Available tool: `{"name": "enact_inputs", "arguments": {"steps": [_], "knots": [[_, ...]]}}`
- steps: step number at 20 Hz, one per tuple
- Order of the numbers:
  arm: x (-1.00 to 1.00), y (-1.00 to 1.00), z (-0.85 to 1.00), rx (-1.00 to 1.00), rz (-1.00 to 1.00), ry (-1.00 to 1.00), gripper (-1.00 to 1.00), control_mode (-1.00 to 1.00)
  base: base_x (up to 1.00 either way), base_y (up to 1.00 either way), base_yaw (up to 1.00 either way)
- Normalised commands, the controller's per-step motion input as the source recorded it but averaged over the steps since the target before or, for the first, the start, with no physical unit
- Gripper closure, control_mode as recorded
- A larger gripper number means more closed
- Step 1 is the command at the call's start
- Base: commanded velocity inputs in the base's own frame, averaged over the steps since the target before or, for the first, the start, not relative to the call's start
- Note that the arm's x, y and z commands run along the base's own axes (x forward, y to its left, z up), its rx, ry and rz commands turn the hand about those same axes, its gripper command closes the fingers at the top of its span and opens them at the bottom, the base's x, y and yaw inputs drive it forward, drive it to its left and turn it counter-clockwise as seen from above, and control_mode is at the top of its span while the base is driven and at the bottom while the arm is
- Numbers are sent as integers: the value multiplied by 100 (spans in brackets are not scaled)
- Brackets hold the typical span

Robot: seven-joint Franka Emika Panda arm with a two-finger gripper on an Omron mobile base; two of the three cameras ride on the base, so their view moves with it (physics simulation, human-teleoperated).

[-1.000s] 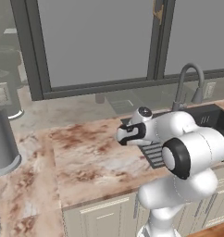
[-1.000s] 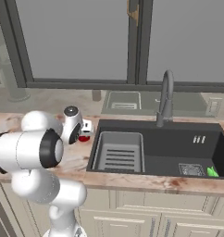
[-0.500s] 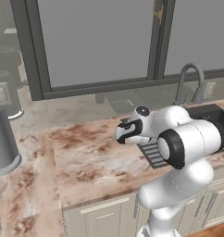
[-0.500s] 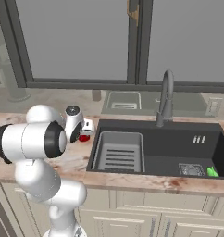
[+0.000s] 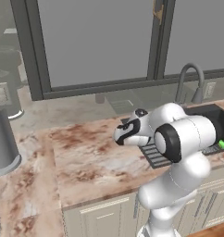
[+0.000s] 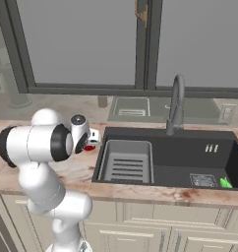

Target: Clear the mugs and bowl far away from the sink.

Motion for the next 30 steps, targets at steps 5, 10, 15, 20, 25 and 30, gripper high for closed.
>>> {"name": "enact_inputs", "arguments": {"steps": [5, 10, 15, 20, 25, 30], "knots": [[9, 0, -12, 0, 0, 0, -100, -100, 0, 0, 0], [20, 0, -5, 0, 0, 0, -100, -100, 0, 0, 0], [15, 0, -8, 0, 0, 0, -100, -100, 0, 0, 0], [14, 0, -15, 0, 0, 0, 100, -100, 0, 0, 0], [11, 0, -16, 0, 0, 0, 100, -100, 0, 0, 0], [7, 0, -13, 0, 0, 0, 100, -100, 0, 0, 0]]}}
